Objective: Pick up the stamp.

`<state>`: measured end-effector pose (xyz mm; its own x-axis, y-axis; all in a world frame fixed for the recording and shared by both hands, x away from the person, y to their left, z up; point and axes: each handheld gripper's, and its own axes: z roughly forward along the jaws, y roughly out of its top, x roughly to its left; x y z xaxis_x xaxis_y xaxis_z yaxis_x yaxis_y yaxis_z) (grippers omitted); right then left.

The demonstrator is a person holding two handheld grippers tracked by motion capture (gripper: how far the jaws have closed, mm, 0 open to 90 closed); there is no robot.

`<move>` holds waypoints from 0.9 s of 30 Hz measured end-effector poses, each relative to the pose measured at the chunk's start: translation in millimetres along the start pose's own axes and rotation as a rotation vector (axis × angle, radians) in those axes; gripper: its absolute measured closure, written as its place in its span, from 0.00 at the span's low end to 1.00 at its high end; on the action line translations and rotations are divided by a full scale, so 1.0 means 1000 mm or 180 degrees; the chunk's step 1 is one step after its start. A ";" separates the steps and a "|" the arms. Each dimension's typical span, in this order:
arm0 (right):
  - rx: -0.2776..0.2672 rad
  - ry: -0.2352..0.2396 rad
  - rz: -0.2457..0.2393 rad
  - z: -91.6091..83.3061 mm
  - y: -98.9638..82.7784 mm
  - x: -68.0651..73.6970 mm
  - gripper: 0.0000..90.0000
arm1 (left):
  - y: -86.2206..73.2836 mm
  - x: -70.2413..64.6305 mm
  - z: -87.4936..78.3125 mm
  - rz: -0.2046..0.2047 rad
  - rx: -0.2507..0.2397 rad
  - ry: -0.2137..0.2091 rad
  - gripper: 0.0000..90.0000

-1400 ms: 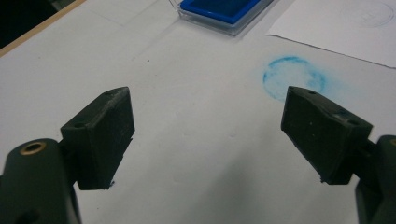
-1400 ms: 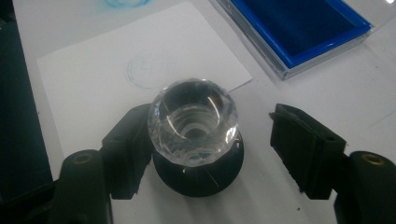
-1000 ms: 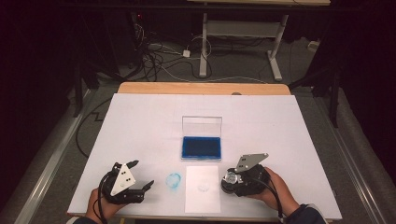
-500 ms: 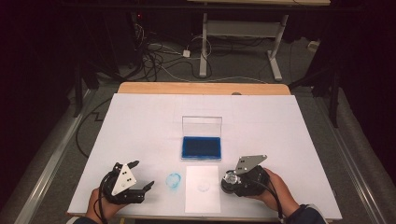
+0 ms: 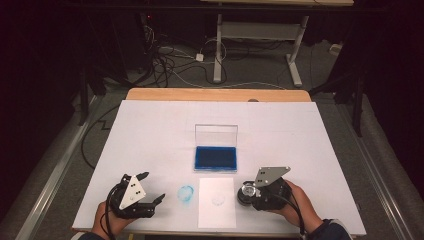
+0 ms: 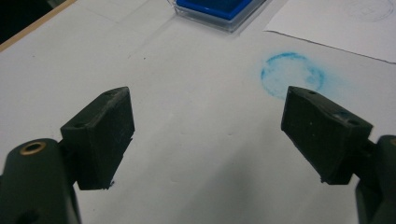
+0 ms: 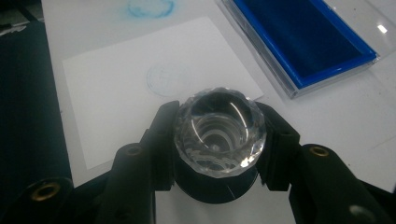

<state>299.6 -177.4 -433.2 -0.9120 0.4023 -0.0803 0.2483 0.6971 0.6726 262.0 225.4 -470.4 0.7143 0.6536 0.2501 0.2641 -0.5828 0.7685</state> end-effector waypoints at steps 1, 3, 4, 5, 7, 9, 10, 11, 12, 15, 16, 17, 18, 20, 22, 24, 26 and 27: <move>-0.0012 -0.0006 -0.0002 -0.001 0.000 0.000 0.62 | 0.000 0.000 0.000 0.0000 0.0003 -0.0001 0.18; -0.0043 0.0004 -0.0020 -0.004 0.001 0.000 0.62 | 0.000 0.000 0.000 0.0003 0.0001 0.0001 0.18; -0.0063 0.0009 -0.0011 -0.005 0.001 0.000 0.62 | 0.000 0.000 0.000 0.0003 0.0003 -0.0002 0.18; -0.0063 0.0009 -0.0011 -0.005 0.001 0.000 0.62 | 0.000 0.000 0.000 0.0003 0.0003 -0.0002 0.18; -0.0083 0.0012 -0.0019 -0.009 0.002 0.000 0.63 | 0.000 0.000 0.000 0.0005 0.0000 -0.0003 0.18; -0.0108 -0.0012 -0.0020 -0.011 0.002 0.000 0.63 | 0.000 0.000 0.000 -0.0001 -0.0002 -0.0002 0.18; -0.0108 -0.0012 -0.0020 -0.011 0.002 0.000 0.63 | 0.000 0.000 0.000 -0.0009 -0.0002 -0.0007 0.18; -0.0123 -0.0006 -0.0021 -0.012 0.002 0.000 0.63 | 0.000 0.001 0.000 -0.0012 -0.0001 -0.0008 0.18; -0.0127 -0.0012 -0.0008 -0.013 0.002 -0.001 0.63 | 0.000 0.001 0.000 -0.0013 -0.0003 -0.0008 0.18; -0.0113 -0.0005 -0.0014 -0.013 0.002 -0.001 0.63 | -0.001 0.001 0.000 -0.0023 -0.0010 -0.0013 0.18; -0.0111 -0.0002 -0.0019 -0.013 0.003 -0.001 0.63 | -0.001 0.001 0.000 -0.0030 -0.0009 -0.0017 0.18; -0.0114 -0.0007 -0.0016 -0.013 0.003 -0.001 0.63 | -0.001 0.001 0.001 -0.0041 -0.0011 -0.0018 0.18; -0.0114 -0.0007 -0.0016 -0.013 0.003 -0.001 0.63 | -0.002 0.002 0.001 -0.0048 -0.0010 -0.0021 0.18; -0.0120 -0.0008 -0.0010 -0.012 0.004 -0.002 0.63 | -0.002 0.002 0.001 -0.0054 -0.0013 -0.0021 0.18; -0.0140 -0.0010 -0.0012 -0.013 0.004 -0.004 0.63 | -0.003 0.003 0.000 -0.0069 -0.0015 -0.0025 0.18; -0.0141 -0.0013 -0.0020 -0.013 0.005 -0.004 0.63 | -0.004 0.003 0.000 -0.0076 -0.0017 -0.0018 0.18; -0.0159 -0.0017 -0.0015 -0.014 0.005 -0.005 0.63 | -0.005 0.003 -0.001 -0.0076 -0.0011 -0.0015 0.18; -0.0159 -0.0017 -0.0015 -0.014 0.005 -0.005 0.63 | -0.005 0.002 -0.001 -0.0074 -0.0012 -0.0014 0.18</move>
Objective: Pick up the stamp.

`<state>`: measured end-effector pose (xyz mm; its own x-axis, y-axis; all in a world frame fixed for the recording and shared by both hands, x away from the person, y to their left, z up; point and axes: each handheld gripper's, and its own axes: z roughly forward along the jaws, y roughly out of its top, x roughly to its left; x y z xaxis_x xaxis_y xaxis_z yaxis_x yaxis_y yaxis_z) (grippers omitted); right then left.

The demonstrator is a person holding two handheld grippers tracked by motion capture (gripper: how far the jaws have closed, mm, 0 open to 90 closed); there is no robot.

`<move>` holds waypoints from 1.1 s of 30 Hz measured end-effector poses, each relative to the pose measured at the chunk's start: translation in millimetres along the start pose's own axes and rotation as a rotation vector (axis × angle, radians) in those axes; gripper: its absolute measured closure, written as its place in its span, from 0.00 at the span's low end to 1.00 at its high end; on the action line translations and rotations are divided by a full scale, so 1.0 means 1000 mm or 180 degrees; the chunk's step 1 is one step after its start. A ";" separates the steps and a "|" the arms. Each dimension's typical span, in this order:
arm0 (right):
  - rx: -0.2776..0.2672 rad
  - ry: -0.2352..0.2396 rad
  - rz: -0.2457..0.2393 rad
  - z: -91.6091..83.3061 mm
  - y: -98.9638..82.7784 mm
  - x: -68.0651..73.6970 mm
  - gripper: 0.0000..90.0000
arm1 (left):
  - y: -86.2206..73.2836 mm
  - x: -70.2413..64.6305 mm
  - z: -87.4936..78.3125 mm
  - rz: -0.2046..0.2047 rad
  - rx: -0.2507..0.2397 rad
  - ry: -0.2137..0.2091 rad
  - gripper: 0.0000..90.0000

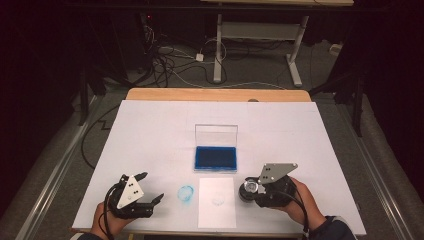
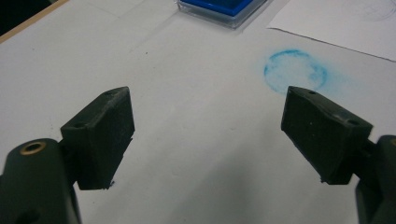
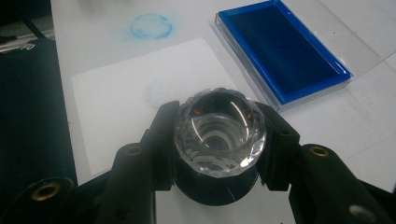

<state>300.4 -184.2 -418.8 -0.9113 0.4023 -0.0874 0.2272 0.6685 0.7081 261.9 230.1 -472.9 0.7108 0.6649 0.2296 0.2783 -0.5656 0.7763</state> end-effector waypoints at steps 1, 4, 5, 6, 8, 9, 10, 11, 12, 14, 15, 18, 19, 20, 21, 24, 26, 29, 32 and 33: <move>0.0002 -0.0003 0.0001 -0.001 0.000 0.000 0.63 | 0.000 0.000 0.000 0.0000 0.0000 -0.0002 0.18; -0.0015 0.0014 -0.0028 -0.002 0.001 0.001 0.63 | -0.001 -0.001 -0.001 0.0000 0.0007 0.0007 0.18; -0.0013 0.0012 -0.0029 -0.002 0.002 0.002 0.63 | -0.001 -0.001 -0.001 -0.0004 0.0008 0.0008 0.18; -0.0019 0.0013 -0.0034 -0.002 0.003 0.003 0.63 | -0.001 -0.001 -0.001 -0.0006 0.0009 0.0007 0.18; -0.0036 0.0004 -0.0037 -0.003 0.003 0.003 0.63 | -0.001 -0.001 -0.002 -0.0010 0.0000 0.0010 0.18; -0.0036 0.0004 -0.0037 -0.003 0.003 0.003 0.63 | -0.001 -0.001 -0.002 -0.0016 -0.0005 0.0008 0.18; -0.0050 0.0010 -0.0035 -0.003 0.003 0.002 0.63 | -0.001 -0.001 -0.002 -0.0018 -0.0004 0.0008 0.18; -0.0048 -0.0002 -0.0044 -0.004 0.003 0.002 0.63 | -0.001 -0.001 -0.002 -0.0014 -0.0007 0.0013 0.18; -0.0049 -0.0014 -0.0055 -0.005 0.003 0.002 0.63 | -0.001 -0.001 -0.002 -0.0016 -0.0011 0.0011 0.18; -0.0058 -0.0024 -0.0047 -0.006 0.003 0.002 0.63 | -0.002 -0.001 -0.002 -0.0012 0.0000 0.0009 0.18; -0.0055 -0.0038 -0.0048 -0.007 0.003 0.002 0.63 | -0.002 -0.001 -0.003 -0.0007 0.0006 0.0010 0.18; -0.0052 -0.0039 -0.0054 -0.007 0.002 0.001 0.63 | -0.002 -0.001 -0.003 -0.0008 0.0003 0.0005 0.18; -0.0056 -0.0046 -0.0052 -0.008 0.002 0.001 0.63 | -0.002 -0.001 -0.003 -0.0006 0.0000 0.0004 0.18; -0.0056 -0.0046 -0.0052 -0.008 0.002 0.001 0.63 | -0.001 -0.001 -0.002 -0.0013 -0.0007 -0.0003 0.18; -0.0064 -0.0050 -0.0043 -0.009 0.001 0.001 0.63 | -0.001 -0.001 -0.002 -0.0010 -0.0003 -0.0009 0.18; -0.0070 -0.0062 -0.0029 -0.010 0.001 0.000 0.63 | -0.001 -0.001 -0.002 -0.0012 -0.0004 -0.0024 0.18; -0.0075 -0.0068 -0.0025 -0.010 0.001 -0.001 0.63 | -0.001 -0.002 -0.001 -0.0006 0.0001 -0.0021 0.18; -0.0091 -0.0073 -0.0018 -0.012 0.000 -0.001 0.63 | -0.001 -0.002 -0.001 -0.0007 0.0001 -0.0025 0.18; -0.0096 -0.0080 -0.0012 -0.013 0.000 -0.001 0.63 | -0.001 -0.002 0.000 -0.0003 0.0008 -0.0035 0.18; -0.0104 -0.0077 -0.0005 -0.013 0.000 -0.001 0.63 | -0.001 -0.002 0.000 -0.0002 0.0008 -0.0040 0.18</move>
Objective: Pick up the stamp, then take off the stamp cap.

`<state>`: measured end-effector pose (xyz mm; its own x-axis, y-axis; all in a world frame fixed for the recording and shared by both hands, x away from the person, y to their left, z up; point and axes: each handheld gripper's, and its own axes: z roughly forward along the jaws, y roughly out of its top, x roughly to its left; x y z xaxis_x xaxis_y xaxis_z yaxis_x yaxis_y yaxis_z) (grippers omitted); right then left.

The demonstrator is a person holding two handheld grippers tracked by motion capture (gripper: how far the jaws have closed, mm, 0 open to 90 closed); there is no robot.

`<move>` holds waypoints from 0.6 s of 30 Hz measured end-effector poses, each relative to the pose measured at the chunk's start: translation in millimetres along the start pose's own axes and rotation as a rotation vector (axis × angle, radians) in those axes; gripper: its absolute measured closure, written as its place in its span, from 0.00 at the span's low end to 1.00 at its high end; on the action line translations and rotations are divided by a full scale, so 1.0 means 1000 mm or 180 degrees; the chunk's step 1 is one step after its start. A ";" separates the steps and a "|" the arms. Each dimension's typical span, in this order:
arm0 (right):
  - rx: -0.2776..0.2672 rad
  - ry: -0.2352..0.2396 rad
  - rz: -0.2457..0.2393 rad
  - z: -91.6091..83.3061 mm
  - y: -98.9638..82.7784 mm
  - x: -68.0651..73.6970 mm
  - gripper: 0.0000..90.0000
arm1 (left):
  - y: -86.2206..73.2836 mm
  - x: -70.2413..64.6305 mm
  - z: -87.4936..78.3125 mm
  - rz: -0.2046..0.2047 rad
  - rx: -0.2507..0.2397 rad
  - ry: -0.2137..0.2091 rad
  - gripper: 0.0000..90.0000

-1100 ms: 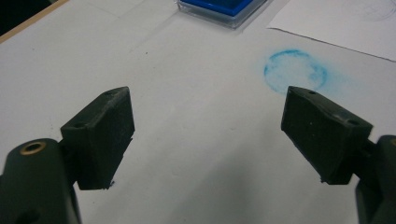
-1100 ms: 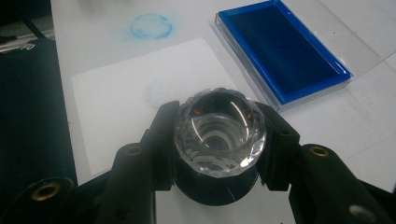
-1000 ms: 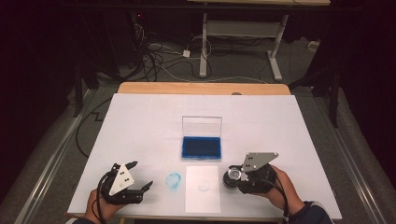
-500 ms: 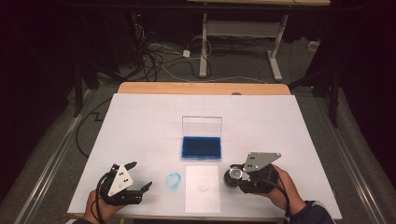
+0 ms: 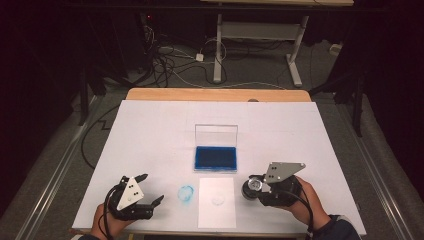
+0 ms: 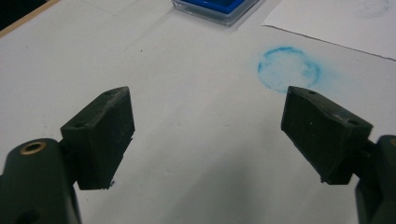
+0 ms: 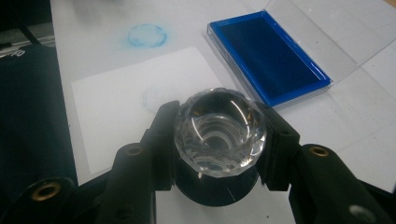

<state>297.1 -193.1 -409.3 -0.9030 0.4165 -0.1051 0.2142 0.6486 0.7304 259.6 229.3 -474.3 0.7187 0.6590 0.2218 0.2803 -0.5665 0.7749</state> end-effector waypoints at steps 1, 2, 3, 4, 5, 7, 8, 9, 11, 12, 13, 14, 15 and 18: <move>0.0007 0.0003 -0.0013 0.000 0.000 0.000 0.63 | 0.000 0.000 0.000 0.0004 0.0002 -0.0007 0.18; 0.0007 -0.0007 -0.0015 -0.001 0.000 0.000 0.63 | 0.000 0.000 0.000 0.0015 0.0005 -0.0008 0.18; -0.0005 -0.0008 -0.0003 -0.001 -0.001 0.000 0.63 | 0.001 -0.001 0.000 0.0016 0.0002 -0.0006 0.18; -0.0004 -0.0008 0.0005 -0.002 -0.001 0.000 0.63 | 0.001 -0.001 0.001 0.0011 -0.0004 -0.0012 0.18; -0.0004 -0.0008 0.0005 -0.002 -0.001 0.000 0.63 | 0.001 -0.001 0.001 0.0006 -0.0006 -0.0019 0.18; -0.0019 -0.0012 0.0009 -0.004 -0.001 -0.001 0.63 | 0.001 -0.001 0.001 0.0029 0.0009 -0.0014 0.18; -0.0023 -0.0012 0.0007 -0.004 -0.001 -0.001 0.63 | 0.001 -0.002 0.001 0.0030 0.0016 -0.0018 0.18; -0.0021 -0.0019 0.0003 -0.005 -0.001 -0.001 0.63 | 0.001 -0.002 0.002 0.0030 0.0020 -0.0024 0.18; -0.0051 -0.0014 0.0006 -0.006 0.001 -0.001 0.63 | 0.001 -0.002 0.001 0.0009 0.0032 -0.0021 0.18; -0.0057 -0.0012 0.0008 -0.006 0.001 -0.001 0.63 | 0.002 -0.001 0.002 0.0048 -0.0014 -0.0010 0.18; -0.0053 -0.0009 0.0002 -0.006 0.001 -0.001 0.63 | 0.002 -0.001 0.002 0.0054 -0.0020 -0.0009 0.18; -0.0055 -0.0015 0.0005 -0.006 0.002 -0.002 0.63 | 0.002 -0.002 0.002 0.0009 0.0025 -0.0034 0.18; -0.0055 -0.0015 0.0005 -0.006 0.002 -0.002 0.63 | 0.002 -0.003 0.002 0.0033 0.0019 -0.0045 0.18; -0.0075 -0.0025 0.0004 -0.007 0.003 -0.002 0.63 | 0.002 -0.004 0.002 0.0036 0.0035 -0.0060 0.18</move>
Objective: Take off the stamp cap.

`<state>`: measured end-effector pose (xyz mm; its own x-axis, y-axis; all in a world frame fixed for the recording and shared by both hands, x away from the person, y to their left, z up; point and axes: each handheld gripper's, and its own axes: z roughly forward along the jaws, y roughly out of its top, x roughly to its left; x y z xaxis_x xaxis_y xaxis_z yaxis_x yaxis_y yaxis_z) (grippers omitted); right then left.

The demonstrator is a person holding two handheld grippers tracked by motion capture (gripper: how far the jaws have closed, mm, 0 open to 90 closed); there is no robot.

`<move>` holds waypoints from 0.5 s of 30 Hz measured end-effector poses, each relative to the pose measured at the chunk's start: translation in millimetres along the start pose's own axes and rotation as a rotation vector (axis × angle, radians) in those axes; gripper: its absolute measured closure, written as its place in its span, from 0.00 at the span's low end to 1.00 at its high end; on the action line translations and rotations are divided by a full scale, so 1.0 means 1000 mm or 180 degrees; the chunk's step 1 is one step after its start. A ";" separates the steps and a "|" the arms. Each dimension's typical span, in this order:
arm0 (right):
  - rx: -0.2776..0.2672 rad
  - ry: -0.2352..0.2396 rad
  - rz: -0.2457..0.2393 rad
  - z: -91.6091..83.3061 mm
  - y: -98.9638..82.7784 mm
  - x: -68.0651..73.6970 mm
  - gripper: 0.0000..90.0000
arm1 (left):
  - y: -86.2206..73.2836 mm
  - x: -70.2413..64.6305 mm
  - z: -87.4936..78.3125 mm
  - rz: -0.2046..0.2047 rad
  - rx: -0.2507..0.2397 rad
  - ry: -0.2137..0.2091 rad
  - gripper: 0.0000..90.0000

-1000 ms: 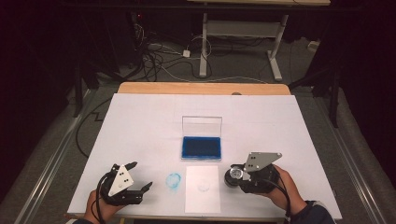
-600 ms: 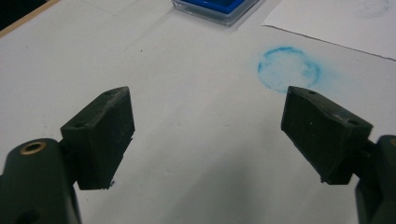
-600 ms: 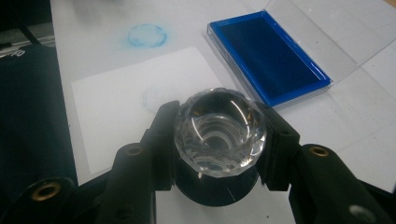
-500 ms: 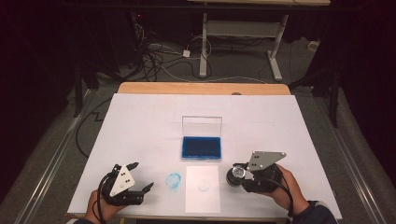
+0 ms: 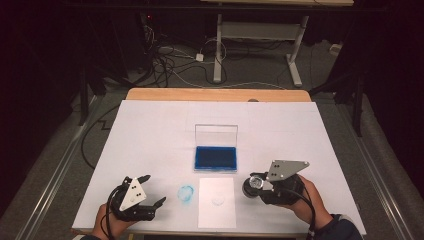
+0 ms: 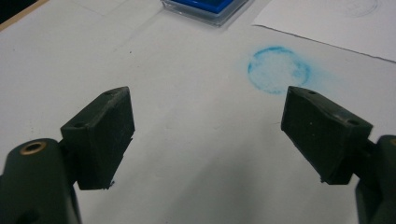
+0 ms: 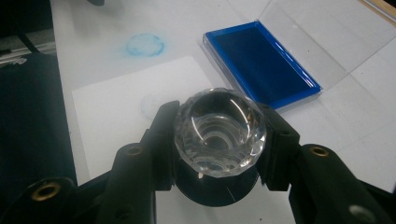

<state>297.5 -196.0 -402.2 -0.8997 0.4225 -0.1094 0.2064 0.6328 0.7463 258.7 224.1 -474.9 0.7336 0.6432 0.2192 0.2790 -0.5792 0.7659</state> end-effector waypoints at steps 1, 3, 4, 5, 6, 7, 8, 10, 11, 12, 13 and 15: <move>-0.0004 0.0003 -0.0001 -0.001 0.001 0.000 0.63 | 0.001 0.000 0.000 -0.0004 0.0001 -0.0003 0.18; -0.0029 0.0003 -0.0010 -0.002 0.002 0.000 0.63 | 0.003 0.000 0.001 -0.0021 -0.0016 -0.0026 0.18; -0.0049 0.0016 -0.0021 -0.003 0.004 0.000 0.63 | 0.004 -0.001 0.002 -0.0040 -0.0055 -0.0060 0.18; -0.0049 0.0016 -0.0021 -0.003 0.004 0.000 0.63 | 0.007 -0.001 0.003 -0.0052 -0.0080 -0.0086 0.18; -0.0067 0.0021 -0.0022 -0.003 0.005 0.000 0.63 | 0.009 -0.002 0.003 -0.0035 -0.0104 -0.0109 0.18; -0.0074 0.0027 -0.0012 -0.003 0.006 0.000 0.63 | 0.012 -0.002 0.004 -0.0032 -0.0126 -0.0132 0.18; -0.0069 0.0031 -0.0024 -0.003 0.006 0.000 0.63 | 0.015 -0.003 0.005 -0.0017 -0.0129 -0.0146 0.18; -0.0066 0.0027 -0.0033 -0.002 0.007 0.000 0.63 | 0.019 -0.005 0.007 -0.0002 -0.0154 -0.0190 0.18; -0.0060 0.0029 -0.0030 -0.001 0.008 0.001 0.63 | 0.021 -0.006 0.008 0.0002 -0.0155 -0.0210 0.18; -0.0058 0.0031 -0.0037 -0.002 0.009 0.001 0.63 | 0.023 -0.007 0.010 0.0015 -0.0161 -0.0236 0.18; -0.0068 0.0029 -0.0041 -0.002 0.009 0.001 0.63 | 0.025 -0.008 0.011 0.0031 -0.0163 -0.0268 0.18; -0.0090 0.0029 -0.0041 -0.003 0.012 0.001 0.63 | 0.030 -0.010 0.015 0.0067 -0.0165 -0.0306 0.18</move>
<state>297.6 -190.0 -391.6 -0.9058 0.4084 -0.1132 0.1840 0.6195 0.7632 269.0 193.1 -462.8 0.7957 0.5787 0.1785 0.2324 -0.5639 0.7925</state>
